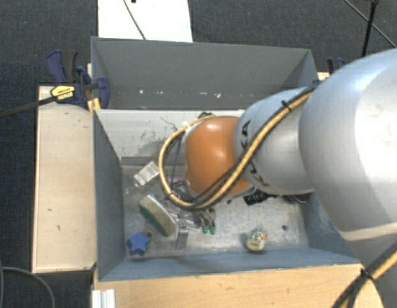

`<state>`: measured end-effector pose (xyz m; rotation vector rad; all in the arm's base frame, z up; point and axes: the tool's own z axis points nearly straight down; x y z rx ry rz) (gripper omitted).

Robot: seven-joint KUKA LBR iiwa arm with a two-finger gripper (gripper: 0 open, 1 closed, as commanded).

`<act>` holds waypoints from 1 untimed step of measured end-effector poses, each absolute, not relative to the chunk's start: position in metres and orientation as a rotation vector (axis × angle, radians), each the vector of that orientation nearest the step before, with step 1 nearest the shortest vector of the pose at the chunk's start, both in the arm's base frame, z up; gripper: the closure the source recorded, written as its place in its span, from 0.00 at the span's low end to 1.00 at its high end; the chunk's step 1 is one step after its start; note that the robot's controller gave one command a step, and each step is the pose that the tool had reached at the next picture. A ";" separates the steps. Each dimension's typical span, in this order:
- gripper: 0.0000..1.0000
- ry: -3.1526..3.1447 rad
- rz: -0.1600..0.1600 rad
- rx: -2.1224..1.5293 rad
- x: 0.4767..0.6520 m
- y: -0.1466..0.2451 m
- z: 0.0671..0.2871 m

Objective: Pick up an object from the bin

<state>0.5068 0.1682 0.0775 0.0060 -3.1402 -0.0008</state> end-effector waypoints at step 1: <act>1.00 -3.147 -0.004 -0.005 0.509 0.169 0.083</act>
Offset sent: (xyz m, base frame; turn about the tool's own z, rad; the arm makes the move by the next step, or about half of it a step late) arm 0.0000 0.0000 0.0000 0.0000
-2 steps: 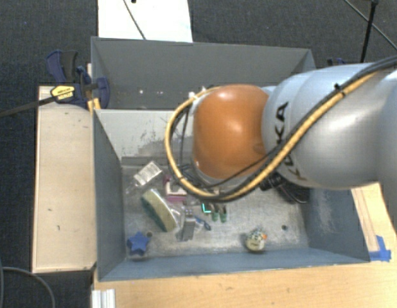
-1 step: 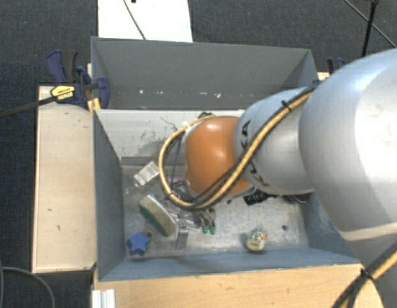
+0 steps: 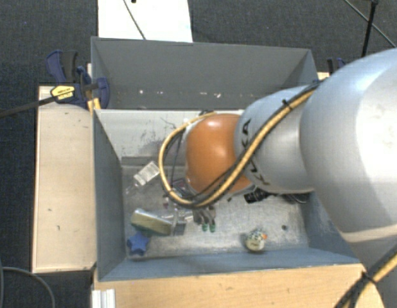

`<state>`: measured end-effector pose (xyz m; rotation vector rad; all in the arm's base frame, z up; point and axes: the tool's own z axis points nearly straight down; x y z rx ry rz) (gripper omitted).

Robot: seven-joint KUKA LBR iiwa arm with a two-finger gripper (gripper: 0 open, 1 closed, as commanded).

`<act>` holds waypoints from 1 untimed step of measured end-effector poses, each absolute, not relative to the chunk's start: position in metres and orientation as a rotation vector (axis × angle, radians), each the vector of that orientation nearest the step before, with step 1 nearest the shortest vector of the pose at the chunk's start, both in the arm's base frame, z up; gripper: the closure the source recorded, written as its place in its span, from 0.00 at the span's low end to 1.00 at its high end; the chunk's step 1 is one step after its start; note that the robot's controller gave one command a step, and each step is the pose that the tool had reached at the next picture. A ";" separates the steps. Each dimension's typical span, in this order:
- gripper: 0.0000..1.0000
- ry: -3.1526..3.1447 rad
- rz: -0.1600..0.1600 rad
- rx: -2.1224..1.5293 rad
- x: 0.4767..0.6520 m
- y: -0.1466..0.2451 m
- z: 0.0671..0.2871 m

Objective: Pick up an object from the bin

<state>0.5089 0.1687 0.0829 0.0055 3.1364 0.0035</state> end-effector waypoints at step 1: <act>1.00 3.129 0.004 0.003 0.546 0.143 0.222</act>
Offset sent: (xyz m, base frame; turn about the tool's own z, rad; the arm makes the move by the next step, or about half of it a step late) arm 0.0336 -0.0254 0.1331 -0.0048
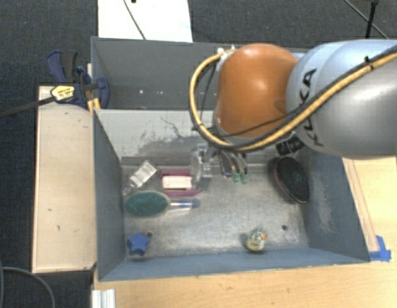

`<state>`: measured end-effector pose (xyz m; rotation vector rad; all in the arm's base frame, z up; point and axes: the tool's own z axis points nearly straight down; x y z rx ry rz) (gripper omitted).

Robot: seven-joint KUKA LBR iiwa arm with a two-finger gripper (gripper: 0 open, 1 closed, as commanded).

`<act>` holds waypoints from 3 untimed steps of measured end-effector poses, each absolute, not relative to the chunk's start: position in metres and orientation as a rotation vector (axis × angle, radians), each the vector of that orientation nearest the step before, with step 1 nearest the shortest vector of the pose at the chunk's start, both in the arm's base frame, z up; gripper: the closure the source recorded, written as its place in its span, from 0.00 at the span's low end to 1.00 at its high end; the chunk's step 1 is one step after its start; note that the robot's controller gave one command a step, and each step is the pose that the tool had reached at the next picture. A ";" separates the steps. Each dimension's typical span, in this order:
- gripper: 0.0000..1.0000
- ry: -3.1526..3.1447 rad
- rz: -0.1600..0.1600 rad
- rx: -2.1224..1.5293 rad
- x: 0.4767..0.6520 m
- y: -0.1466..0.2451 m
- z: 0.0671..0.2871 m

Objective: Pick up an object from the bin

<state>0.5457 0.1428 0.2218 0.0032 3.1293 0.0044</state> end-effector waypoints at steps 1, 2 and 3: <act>1.00 3.143 0.005 0.068 0.512 0.211 0.195; 1.00 3.120 0.000 0.376 0.483 0.213 0.167; 0.00 3.118 0.002 0.380 0.484 0.212 0.168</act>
Offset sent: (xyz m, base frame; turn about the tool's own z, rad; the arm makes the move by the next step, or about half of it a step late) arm -0.0322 0.0626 -0.0265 0.0488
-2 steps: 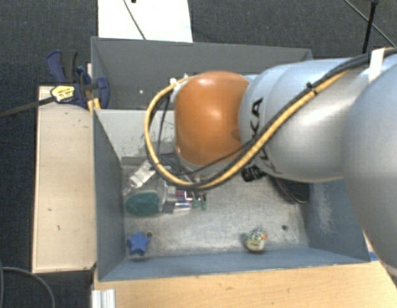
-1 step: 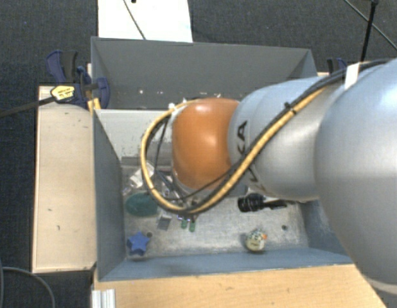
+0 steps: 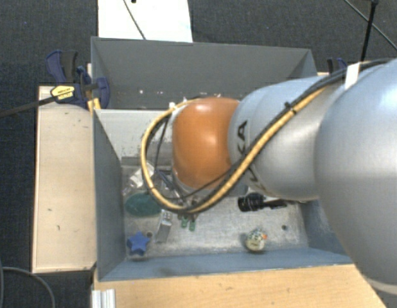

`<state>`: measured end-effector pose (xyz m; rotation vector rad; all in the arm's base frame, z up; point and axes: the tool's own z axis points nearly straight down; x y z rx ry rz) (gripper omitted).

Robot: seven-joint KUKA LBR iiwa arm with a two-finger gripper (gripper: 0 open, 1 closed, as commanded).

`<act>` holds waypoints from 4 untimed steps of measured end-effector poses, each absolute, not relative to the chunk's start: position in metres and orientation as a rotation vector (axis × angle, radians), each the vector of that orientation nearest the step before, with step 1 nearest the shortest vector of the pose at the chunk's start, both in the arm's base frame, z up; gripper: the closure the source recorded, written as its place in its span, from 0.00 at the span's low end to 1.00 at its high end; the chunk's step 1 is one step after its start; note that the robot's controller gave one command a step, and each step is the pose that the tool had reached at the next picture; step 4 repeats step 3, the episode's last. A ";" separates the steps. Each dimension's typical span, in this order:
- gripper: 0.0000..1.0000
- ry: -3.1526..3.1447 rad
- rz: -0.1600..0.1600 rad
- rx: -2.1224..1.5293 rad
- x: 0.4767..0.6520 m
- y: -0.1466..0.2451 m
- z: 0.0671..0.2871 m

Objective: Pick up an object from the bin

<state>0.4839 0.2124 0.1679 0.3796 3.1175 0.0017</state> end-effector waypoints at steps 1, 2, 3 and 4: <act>0.00 3.099 0.000 0.501 0.540 0.194 0.074; 1.00 3.084 0.015 0.500 0.544 0.197 0.082; 1.00 3.100 0.009 0.455 0.538 0.212 0.211; 1.00 3.100 0.009 0.455 0.538 0.212 0.211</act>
Offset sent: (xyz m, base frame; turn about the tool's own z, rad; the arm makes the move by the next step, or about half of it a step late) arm 0.0549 -0.0168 -0.0911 0.0738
